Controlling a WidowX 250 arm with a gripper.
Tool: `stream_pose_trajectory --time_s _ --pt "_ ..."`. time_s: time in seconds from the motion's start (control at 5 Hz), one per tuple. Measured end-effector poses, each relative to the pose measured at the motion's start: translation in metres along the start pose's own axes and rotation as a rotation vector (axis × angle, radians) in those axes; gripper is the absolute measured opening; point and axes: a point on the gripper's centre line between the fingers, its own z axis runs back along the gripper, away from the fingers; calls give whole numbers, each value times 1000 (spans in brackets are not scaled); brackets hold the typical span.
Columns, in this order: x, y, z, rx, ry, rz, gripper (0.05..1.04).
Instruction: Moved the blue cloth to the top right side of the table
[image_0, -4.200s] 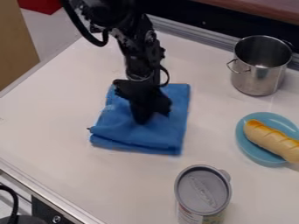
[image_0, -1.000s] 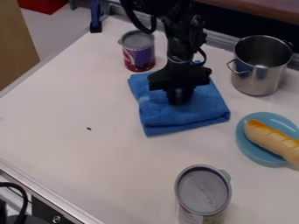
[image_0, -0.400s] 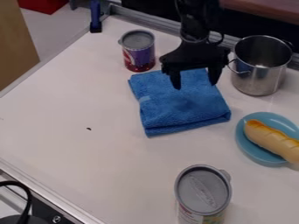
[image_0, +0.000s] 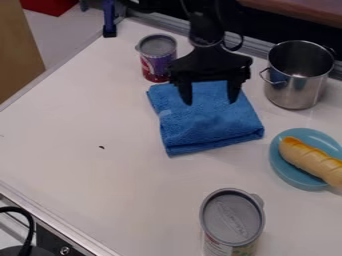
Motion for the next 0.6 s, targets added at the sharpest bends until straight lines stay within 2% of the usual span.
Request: stream_pose_trajectory --time_s 0.2,0.4,0.6 --pt "-19 29 8 39 72 -123 997" --pt "-37 58 11 52 36 -238 997" --pt "-48 88 12 37 5 -346 997"
